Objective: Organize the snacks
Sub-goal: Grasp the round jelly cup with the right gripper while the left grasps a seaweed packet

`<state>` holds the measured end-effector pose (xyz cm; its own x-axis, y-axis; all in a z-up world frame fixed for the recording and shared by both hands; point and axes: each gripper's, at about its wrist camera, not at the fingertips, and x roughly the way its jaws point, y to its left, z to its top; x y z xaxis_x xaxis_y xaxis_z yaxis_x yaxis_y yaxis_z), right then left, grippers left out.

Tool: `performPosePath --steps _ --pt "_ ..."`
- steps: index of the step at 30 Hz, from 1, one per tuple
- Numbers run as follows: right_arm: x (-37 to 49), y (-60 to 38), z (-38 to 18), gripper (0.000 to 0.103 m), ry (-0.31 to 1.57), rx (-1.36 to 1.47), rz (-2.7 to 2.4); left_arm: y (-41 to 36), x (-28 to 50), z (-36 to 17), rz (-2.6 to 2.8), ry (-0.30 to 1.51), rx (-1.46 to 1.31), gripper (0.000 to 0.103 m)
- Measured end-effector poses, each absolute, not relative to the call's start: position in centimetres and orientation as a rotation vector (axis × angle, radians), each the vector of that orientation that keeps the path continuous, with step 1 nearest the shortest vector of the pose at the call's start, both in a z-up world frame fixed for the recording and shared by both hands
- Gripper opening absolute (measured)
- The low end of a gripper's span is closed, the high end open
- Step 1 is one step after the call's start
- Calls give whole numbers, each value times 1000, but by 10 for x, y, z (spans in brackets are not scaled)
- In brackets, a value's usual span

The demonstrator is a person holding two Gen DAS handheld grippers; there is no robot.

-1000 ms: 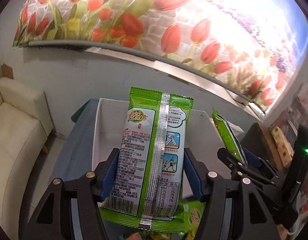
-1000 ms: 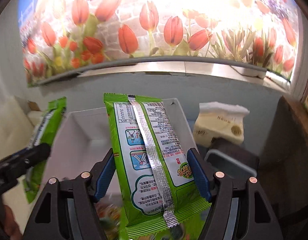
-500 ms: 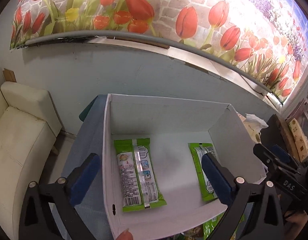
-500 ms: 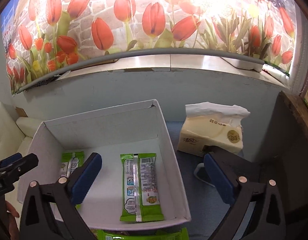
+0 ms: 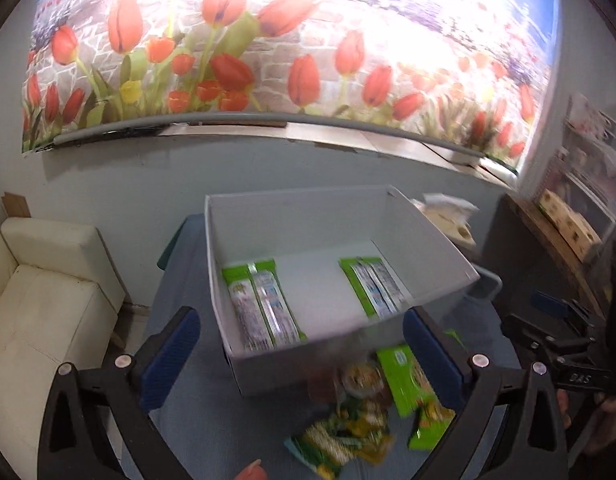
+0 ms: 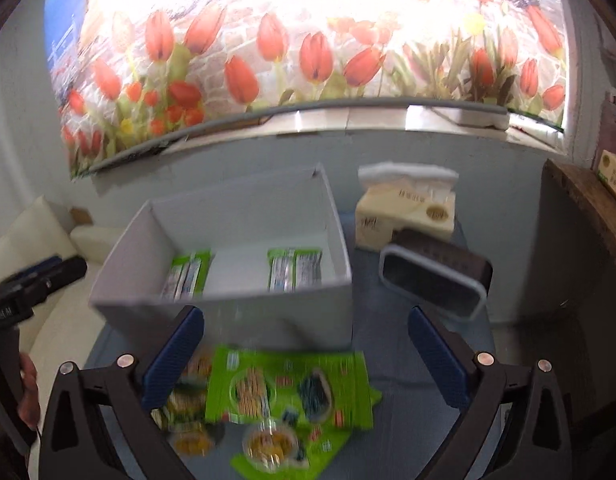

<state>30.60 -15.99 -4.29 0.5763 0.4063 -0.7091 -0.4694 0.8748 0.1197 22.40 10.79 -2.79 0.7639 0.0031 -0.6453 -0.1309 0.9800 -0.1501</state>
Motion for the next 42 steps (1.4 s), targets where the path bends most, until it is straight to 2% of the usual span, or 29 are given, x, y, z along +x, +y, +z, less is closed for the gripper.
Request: performPosePath --steps 4,8,13,16,18,20,24,37,42 --pt "273 -176 -62 103 800 -169 519 86 187 -32 25 698 -146 103" --pt "245 -185 -85 103 791 -130 529 68 151 -49 -4 715 -147 103" --pt "243 -170 -129 103 880 -97 519 61 113 -76 -68 762 -253 103" --pt "247 -160 -141 103 868 -113 497 56 94 -85 -68 777 -254 103" --pt "250 -153 -145 96 866 -119 513 53 84 -90 -52 780 -226 103" --pt "255 -148 -148 72 877 -114 522 53 76 -96 -45 786 -213 103" --pt "265 -140 -153 51 880 -106 534 55 72 -104 -26 805 -197 103" --pt "222 -166 -132 50 826 -62 568 45 123 -127 -148 847 -273 103" --pt "196 -195 -119 50 811 -6 562 51 157 -140 -123 879 -204 103"
